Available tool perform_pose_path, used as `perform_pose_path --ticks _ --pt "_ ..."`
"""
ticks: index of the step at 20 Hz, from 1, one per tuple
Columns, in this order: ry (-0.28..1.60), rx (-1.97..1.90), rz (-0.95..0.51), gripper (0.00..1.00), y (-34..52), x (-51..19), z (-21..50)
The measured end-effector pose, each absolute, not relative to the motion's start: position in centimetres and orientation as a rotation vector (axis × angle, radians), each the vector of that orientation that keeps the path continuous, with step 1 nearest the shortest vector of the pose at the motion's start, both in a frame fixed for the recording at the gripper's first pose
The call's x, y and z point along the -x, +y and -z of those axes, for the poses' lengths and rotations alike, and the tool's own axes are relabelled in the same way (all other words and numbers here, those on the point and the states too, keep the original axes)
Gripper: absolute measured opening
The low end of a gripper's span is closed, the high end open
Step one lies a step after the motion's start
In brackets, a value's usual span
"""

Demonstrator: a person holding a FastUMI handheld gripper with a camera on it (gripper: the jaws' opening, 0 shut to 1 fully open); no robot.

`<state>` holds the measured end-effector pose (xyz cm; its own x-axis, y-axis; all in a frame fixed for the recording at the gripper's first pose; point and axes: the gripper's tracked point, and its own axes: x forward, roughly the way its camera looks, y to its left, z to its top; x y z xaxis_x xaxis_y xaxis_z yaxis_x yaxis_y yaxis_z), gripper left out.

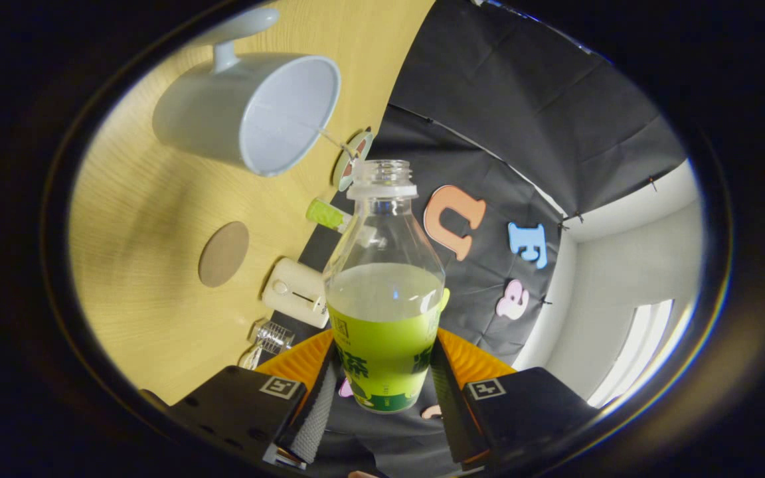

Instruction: Take the bottle from table, then pour the juice into the cup, finally place the bottle on the coaster

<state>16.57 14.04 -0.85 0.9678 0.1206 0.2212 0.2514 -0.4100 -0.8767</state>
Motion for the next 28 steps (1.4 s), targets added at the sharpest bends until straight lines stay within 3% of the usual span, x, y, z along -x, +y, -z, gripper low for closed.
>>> perform_pose_path --ticks 28 --pt "-0.307 2.038 0.171 0.76 15.0 -17.0 -1.2"
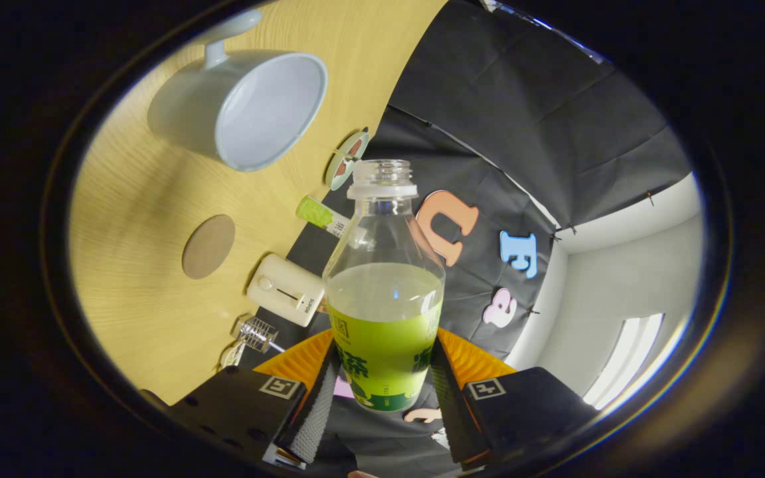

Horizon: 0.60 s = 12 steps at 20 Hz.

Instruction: Take the bottle from table, then pour the juice into the cup, finally place the bottle on the coaster

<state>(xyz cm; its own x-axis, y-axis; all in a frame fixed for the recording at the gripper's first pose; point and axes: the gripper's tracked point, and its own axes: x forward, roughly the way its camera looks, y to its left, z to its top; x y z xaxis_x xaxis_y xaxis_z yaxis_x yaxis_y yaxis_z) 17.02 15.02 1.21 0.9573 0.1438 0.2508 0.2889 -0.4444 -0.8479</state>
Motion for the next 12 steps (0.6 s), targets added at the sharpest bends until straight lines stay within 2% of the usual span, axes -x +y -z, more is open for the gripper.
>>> perform_pose_path --ticks 9,12 --pt "-0.315 1.972 0.168 0.77 14.86 -17.43 -1.30" --pt "-0.267 1.898 0.155 0.76 14.21 -17.47 -1.03"
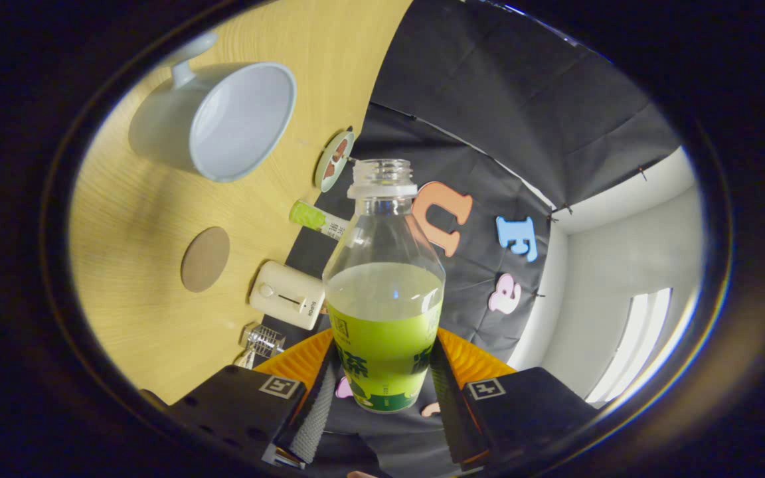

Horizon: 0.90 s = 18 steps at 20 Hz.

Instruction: Take the bottle from table, then pour the juice into the cup, finally place the bottle on the coaster

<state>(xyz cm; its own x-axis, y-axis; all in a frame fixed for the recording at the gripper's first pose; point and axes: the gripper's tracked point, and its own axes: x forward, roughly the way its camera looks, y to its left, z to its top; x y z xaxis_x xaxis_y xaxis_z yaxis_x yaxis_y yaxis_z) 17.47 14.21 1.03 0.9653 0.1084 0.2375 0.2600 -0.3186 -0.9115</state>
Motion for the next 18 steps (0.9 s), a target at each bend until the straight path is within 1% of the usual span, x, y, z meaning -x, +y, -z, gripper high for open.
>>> perform_pose_path --ticks 5,9,14,18 --pt "-0.180 1.746 0.116 0.77 12.8 -16.3 0.0" --pt "-0.054 1.528 0.053 0.77 11.5 -16.4 1.9" --pt "0.153 1.061 -0.069 0.77 10.8 -16.3 3.9" --pt "0.204 0.685 -0.136 0.77 10.8 -16.4 3.1"
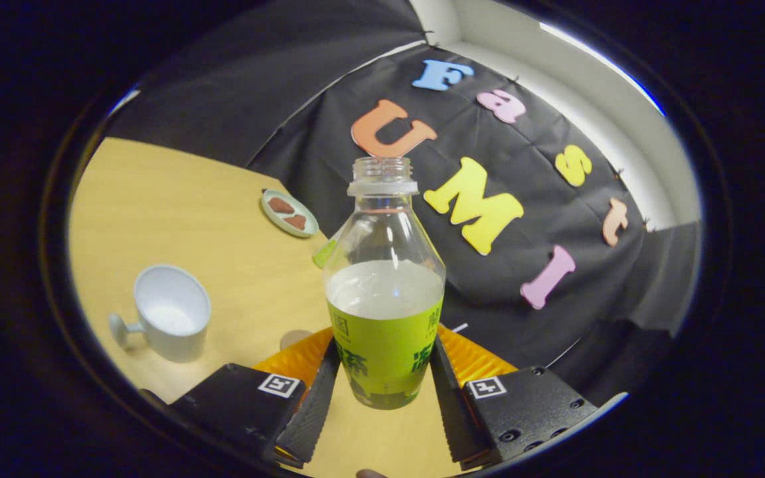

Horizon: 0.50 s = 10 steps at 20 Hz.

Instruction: Take the bottle from table, then pour the juice into the cup, finally place the bottle on the coaster

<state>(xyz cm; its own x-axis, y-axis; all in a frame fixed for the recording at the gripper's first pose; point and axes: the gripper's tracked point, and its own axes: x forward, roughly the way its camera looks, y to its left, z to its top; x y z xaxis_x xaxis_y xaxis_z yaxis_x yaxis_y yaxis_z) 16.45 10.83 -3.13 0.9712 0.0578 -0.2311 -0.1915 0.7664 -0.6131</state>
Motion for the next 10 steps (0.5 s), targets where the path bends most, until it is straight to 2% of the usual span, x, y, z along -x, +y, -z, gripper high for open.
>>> perform_pose_path --ticks 5,10 --pt "0.146 0.391 -0.181 0.77 10.6 -18.3 -0.8" --pt "0.184 0.126 -0.280 0.77 12.0 -20.4 -1.2"
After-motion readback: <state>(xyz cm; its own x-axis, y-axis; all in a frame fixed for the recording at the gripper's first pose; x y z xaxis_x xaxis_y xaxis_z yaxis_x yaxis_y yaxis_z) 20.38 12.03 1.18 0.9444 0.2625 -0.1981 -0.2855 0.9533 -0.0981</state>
